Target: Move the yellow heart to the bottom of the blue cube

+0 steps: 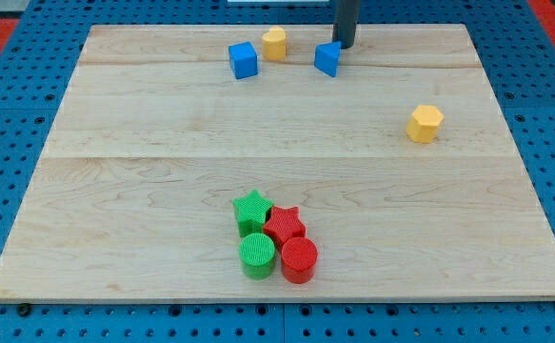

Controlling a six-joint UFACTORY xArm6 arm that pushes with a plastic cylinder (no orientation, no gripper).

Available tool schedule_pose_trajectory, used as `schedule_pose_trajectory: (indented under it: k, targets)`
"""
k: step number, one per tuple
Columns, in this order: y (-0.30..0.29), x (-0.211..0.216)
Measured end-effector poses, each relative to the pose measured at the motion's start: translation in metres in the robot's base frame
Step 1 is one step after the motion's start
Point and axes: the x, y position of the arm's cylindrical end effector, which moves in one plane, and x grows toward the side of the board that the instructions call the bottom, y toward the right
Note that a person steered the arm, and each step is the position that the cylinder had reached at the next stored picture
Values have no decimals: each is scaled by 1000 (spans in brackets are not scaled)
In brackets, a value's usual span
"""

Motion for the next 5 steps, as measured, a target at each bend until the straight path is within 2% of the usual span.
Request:
schedule_pose_trajectory:
  k: [1, 3, 4, 5]
  targets:
    - [-10, -27]
    - [-101, -28]
    - [-117, -25]
    - [-106, -20]
